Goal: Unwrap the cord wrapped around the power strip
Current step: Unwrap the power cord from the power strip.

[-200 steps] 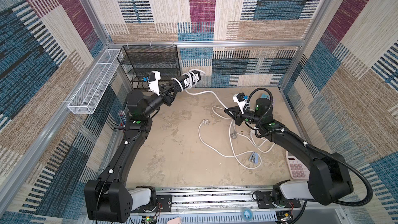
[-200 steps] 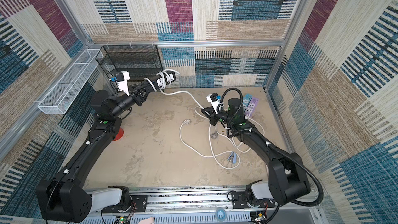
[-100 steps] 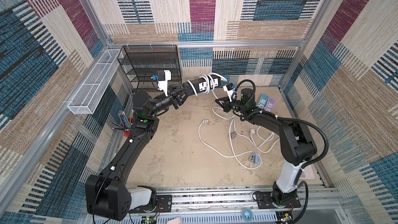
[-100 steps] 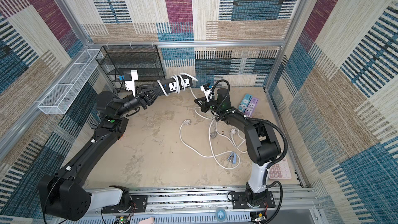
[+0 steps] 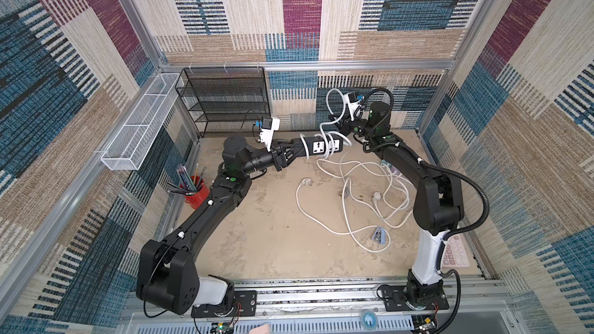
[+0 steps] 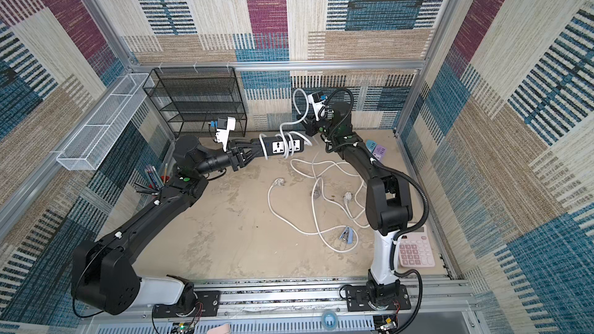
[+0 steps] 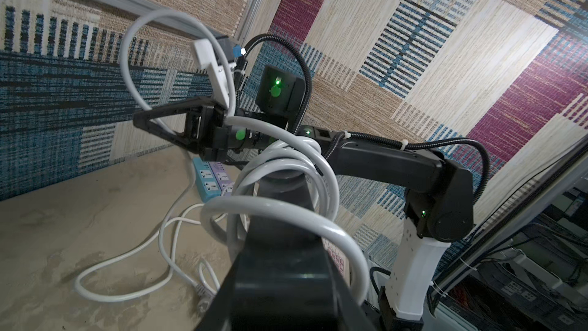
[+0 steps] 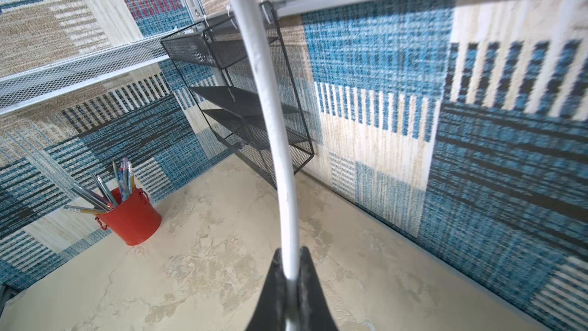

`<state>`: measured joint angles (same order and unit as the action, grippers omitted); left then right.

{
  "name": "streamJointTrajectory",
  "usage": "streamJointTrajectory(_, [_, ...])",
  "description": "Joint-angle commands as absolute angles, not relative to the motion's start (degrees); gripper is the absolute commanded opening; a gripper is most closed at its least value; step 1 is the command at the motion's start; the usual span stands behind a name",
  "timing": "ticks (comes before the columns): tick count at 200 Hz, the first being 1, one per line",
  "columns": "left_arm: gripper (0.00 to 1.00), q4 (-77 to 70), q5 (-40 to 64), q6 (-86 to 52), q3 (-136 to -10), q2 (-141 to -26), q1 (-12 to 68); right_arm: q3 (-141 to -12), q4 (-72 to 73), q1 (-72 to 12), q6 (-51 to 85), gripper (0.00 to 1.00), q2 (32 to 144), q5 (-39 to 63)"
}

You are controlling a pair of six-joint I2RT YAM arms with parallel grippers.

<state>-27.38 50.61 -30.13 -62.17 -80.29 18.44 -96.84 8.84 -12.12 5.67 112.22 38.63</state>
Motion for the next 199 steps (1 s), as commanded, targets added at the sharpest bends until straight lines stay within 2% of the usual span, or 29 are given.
streamJointTrajectory(1, [0.0,-24.2,48.65,-26.28,-63.9,-81.58,18.45,-97.86,8.01,-10.75,5.3,0.0,108.63,39.73])
streamJointTrajectory(57, [0.0,-15.99,40.45,-19.96,-64.47,-80.57,17.54,-89.46,5.89,-7.83,4.37,0.0,96.09,37.62])
streamJointTrajectory(121, [0.0,-14.27,29.07,-14.38,-62.33,-72.11,11.49,-71.63,0.96,-7.31,2.6,0.0,83.02,26.42])
streamJointTrajectory(154, [0.0,-13.79,22.27,-10.47,-60.68,-66.68,8.84,-65.31,-1.7,-7.12,5.07,0.0,80.44,21.45])
streamJointTrajectory(199, [0.0,-15.12,19.94,-9.76,-60.35,-63.46,5.85,-55.65,-0.32,-7.12,10.49,0.0,81.48,22.86])
